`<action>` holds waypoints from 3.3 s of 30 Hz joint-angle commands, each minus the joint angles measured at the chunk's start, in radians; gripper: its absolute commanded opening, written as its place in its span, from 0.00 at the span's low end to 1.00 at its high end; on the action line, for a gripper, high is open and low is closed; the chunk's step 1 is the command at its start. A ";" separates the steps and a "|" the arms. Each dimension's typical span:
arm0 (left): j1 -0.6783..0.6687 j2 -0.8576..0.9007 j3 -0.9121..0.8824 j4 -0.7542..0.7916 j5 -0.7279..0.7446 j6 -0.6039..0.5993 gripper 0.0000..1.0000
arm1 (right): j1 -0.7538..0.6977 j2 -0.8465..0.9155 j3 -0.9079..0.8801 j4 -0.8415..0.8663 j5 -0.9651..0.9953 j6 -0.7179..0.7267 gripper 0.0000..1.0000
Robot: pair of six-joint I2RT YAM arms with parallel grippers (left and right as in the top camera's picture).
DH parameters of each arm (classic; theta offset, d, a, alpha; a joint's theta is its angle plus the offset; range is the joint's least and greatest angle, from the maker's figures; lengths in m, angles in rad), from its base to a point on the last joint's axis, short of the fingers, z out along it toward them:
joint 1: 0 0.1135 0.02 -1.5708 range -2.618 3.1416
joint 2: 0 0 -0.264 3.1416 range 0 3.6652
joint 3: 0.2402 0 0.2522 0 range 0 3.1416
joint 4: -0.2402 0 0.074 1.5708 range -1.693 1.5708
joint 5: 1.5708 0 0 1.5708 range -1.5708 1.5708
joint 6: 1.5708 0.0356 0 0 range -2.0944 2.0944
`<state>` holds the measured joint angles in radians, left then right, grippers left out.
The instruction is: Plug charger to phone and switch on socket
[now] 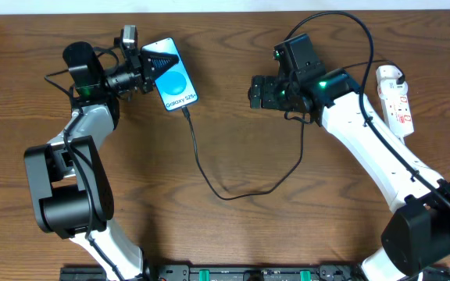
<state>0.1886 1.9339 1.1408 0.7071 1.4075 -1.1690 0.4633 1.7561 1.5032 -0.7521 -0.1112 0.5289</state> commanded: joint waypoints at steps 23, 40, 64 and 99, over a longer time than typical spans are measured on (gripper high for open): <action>-0.104 -0.020 0.007 -0.525 -0.373 0.445 0.07 | 0.010 -0.023 0.008 0.000 0.024 -0.030 0.95; -0.232 -0.020 0.007 -0.731 -0.430 0.666 0.07 | 0.010 -0.023 0.008 0.000 0.031 -0.037 0.96; -0.443 -0.018 0.007 -0.868 -0.466 0.881 0.07 | 0.009 -0.023 0.008 -0.012 0.050 -0.051 0.99; -0.543 0.027 0.008 -0.863 -0.713 0.842 0.07 | 0.009 -0.023 0.008 -0.124 0.323 0.181 0.99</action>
<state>-0.3485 1.9526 1.1400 -0.1566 0.7101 -0.3180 0.4633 1.7561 1.5032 -0.8719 0.1844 0.6971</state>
